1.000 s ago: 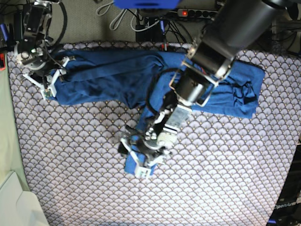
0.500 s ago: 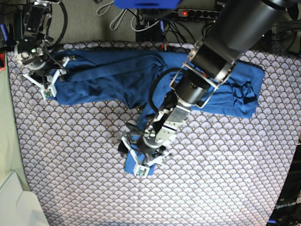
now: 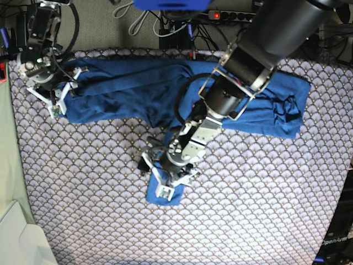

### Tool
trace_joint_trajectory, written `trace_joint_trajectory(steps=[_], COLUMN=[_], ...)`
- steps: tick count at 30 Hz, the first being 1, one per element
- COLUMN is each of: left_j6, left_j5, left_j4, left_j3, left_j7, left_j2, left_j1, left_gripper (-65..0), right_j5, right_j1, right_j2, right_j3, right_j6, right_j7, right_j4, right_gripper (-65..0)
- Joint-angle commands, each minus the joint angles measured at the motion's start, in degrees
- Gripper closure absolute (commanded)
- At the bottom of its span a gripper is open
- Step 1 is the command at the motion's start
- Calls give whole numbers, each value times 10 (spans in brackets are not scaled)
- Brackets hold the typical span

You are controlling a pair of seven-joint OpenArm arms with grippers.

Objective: Fold the T-shirt properly
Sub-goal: 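Slide the left gripper along the sleeve to its cuff and grasp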

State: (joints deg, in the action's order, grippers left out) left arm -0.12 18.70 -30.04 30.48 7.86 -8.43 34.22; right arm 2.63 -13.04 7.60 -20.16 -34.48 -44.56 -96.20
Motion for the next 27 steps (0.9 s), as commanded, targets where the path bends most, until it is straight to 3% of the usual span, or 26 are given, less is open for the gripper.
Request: trace_joint_trajectory(steps=[1, 5, 10, 14, 16, 22, 27], left_j6=[-1, -1, 0, 0, 1, 3, 3], left_j5=[0, -1, -1, -1, -1, 2, 4], left_j4=[-8, -8, -8, -8, -7, -7, -9], left_j3=[0, 2, 63, 75, 74, 72, 71], left_j7=[-9, -9, -9, -9, -9, -9, -9], left_j2=[-6, -6, -6, -6, -6, -6, 2], left_j1=[11, 2, -2, -3, -3, -2, -2], left_gripper=[-476, -476, -473, -459, -408, -138, -31], right_j5=[-4, -4, -4, -4, -4, -4, -4], right_j1=[6, 6, 7, 7, 7, 7, 7], right_j2=[4, 4, 4, 4, 4, 5, 5], right_j3=[6, 20, 33, 34, 34, 34, 32], right_j6=[1, 1, 1, 1, 1, 1, 1], right_j7=[6, 6, 6, 6, 6, 6, 6], right_j4=[-8, -8, -8, -8, -8, -8, -7], right_gripper=[-290, -290, -290, -290, -290, -290, -290])
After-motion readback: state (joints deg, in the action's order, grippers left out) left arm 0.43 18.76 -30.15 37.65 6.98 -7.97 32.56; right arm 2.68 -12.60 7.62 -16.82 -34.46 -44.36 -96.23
